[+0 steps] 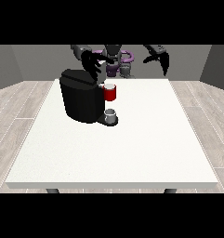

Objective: Insert the coffee pod into the coffee machine and close the lid

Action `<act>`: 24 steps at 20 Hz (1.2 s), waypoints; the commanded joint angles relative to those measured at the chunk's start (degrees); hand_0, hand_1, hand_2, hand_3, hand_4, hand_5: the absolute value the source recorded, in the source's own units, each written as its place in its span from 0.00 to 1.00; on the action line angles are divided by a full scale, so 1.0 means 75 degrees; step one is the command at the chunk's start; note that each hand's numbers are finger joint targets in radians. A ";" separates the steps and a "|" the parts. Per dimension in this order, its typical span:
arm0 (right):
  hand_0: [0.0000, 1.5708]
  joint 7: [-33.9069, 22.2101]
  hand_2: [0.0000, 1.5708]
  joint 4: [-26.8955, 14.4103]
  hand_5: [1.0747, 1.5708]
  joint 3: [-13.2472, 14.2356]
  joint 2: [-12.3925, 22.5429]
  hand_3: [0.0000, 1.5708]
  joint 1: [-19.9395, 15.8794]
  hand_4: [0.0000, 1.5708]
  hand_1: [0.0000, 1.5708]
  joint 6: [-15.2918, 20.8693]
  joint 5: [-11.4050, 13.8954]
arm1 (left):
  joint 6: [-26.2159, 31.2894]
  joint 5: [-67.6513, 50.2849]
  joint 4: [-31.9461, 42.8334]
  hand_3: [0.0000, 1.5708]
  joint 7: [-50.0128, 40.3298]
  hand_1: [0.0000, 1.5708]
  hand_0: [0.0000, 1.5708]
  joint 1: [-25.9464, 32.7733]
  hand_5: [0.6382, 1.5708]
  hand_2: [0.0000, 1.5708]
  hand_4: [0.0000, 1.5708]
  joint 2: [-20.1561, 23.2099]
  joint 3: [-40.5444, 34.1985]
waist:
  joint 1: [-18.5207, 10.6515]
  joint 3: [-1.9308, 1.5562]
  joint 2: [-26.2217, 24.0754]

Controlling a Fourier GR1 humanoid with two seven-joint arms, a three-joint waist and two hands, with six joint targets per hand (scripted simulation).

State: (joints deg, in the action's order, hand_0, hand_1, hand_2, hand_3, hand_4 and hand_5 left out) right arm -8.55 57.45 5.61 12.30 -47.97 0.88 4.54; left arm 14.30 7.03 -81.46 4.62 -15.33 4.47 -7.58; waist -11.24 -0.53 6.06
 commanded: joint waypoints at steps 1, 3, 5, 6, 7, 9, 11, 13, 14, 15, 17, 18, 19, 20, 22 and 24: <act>0.00 0.0308 0.00 0.0179 1.00 -0.0627 -0.0521 0.00 -0.0306 0.00 0.00 0.0050 0.0376 | 0.0161 -0.0090 0.0041 0.00 -0.0045 0.00 0.00 -0.0033 1.00 0.00 0.21 0.0085 0.0004 | -0.0459 0.0073 -0.0075; 0.00 -0.0047 0.00 0.0239 1.00 -0.0486 -0.0341 0.00 -0.0912 0.06 0.00 0.0091 0.0375 | 0.0113 0.0039 0.0066 0.00 0.0209 0.00 0.00 -0.0210 1.00 0.00 0.23 0.0029 0.0136 | -0.0693 0.0077 0.0125; 0.00 -0.0202 0.00 0.0278 1.00 -0.0542 -0.0337 0.00 -0.0907 0.13 0.00 0.0084 0.0465 | 0.0227 -0.0085 0.0088 0.00 0.0158 0.00 0.00 -0.0090 1.00 0.00 0.25 -0.0090 0.0206 | -0.0879 0.0077 0.0032; 0.00 0.0102 0.00 0.0231 1.00 -0.0492 -0.0257 0.00 -0.0990 0.14 0.00 0.0236 0.0587 | -0.0081 0.0120 -0.0073 0.00 0.0047 0.00 0.00 -0.0372 1.00 0.00 0.24 -0.0312 0.0380 | -0.0958 0.0068 0.0392; 0.00 -0.0144 0.00 0.0255 1.00 -0.0360 0.0117 0.00 -0.1280 0.19 0.00 0.0061 0.0585 | 0.0227 -0.0045 -0.0028 0.00 0.0161 0.00 0.00 -0.0510 1.00 0.00 0.26 0.0061 0.0175 | -0.1043 0.0073 0.0438; 0.00 -0.0383 0.00 0.0429 1.00 -0.0456 -0.0043 0.00 -0.1350 0.17 0.00 0.0140 0.0659 | 0.0199 -0.0051 0.0117 0.00 0.0130 0.00 0.00 -0.0512 1.00 0.00 0.28 -0.0100 0.0260 | -0.1137 0.0074 0.0452; 0.00 -0.0521 0.00 0.0541 1.00 -0.0325 -0.0031 0.00 -0.1333 0.10 0.00 0.0282 0.0661 | 0.0299 -0.0012 0.0038 0.00 0.0298 0.00 0.00 -0.0390 1.00 0.00 0.24 -0.0129 0.0408 | -0.1412 0.0072 0.0439; 0.00 -0.0508 0.00 0.0619 1.00 -0.0358 -0.0040 0.00 -0.1217 0.08 0.00 0.0222 0.0711 | 0.0149 0.0065 -0.0011 0.00 0.0232 0.00 0.00 -0.0665 1.00 0.00 0.27 -0.0178 0.0425 | -0.1455 0.0065 0.0719; 0.00 -0.0636 0.00 0.0667 1.00 -0.0351 0.0119 0.00 -0.1188 0.06 0.00 0.0046 0.0719 | 0.0293 0.0017 -0.0104 0.00 -0.0039 0.00 0.00 -0.0616 1.00 0.00 0.27 -0.0104 0.0462 | -0.1621 0.0059 0.0432; 0.00 -0.0650 0.00 0.0743 1.00 -0.0361 0.0136 0.00 -0.1231 0.09 0.00 0.0145 0.0824 | 0.0329 0.0084 -0.0052 0.00 0.0319 0.00 0.00 -0.0558 1.00 0.00 0.27 -0.0179 0.0597 | -0.1723 0.0066 0.0694; 0.00 -0.0923 0.00 0.0859 1.00 -0.0267 0.0339 0.00 -0.1547 0.00 0.00 0.0180 0.0929 | 0.0326 -0.0021 -0.0021 0.00 0.0271 0.00 0.00 -0.0882 1.00 0.00 0.28 -0.0290 0.0602 | -0.1896 0.0069 0.0890; 0.00 -0.0804 0.00 0.0957 1.00 -0.0304 0.0395 0.00 -0.1423 0.03 0.00 0.0098 0.0975 | 0.0434 -0.0075 0.0041 0.00 0.0168 0.00 0.00 -0.0896 1.00 0.00 0.25 -0.0148 0.0519 | -0.1908 0.0065 0.0938; 0.00 -0.1015 0.00 0.1001 1.00 -0.0171 0.0448 0.00 -0.1670 0.00 0.00 0.0098 0.0913 | 0.0438 0.0014 0.0116 0.00 0.0338 0.00 0.00 -0.0878 1.00 0.00 0.23 -0.0129 0.0571 | -0.2072 0.0071 0.1030; 0.00 -0.1021 0.00 0.0995 1.00 -0.0224 0.0495 0.00 -0.1636 0.00 0.00 0.0166 0.1084 | 0.0406 -0.0078 0.0076 0.00 0.0262 0.00 0.00 -0.1071 1.00 0.00 0.23 -0.0158 0.0497 | -0.2163 0.0070 0.1081; 0.00 -0.0999 0.00 0.0942 1.00 -0.0144 0.0511 0.00 -0.1666 0.00 0.00 0.0177 0.1118 | 0.0445 -0.0045 -0.0001 0.00 0.0151 0.00 0.00 -0.1219 1.00 0.00 0.27 -0.0182 0.0607 | -0.2360 0.0062 0.1086; 0.00 -0.1239 0.00 0.0995 1.00 0.0005 0.0766 0.00 -0.2035 0.00 0.00 -0.0044 0.1063 | 0.0582 -0.0084 0.0180 0.00 0.0347 0.00 0.00 -0.1239 1.00 0.00 0.24 -0.0147 0.0619 | -0.2606 0.0076 0.1284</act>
State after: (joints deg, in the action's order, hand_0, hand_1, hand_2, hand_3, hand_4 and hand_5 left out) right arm -23.06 61.80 8.20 23.95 -55.50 0.89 14.88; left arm 17.65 6.67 -80.77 6.35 -23.31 3.37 -3.48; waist -24.16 -2.44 14.44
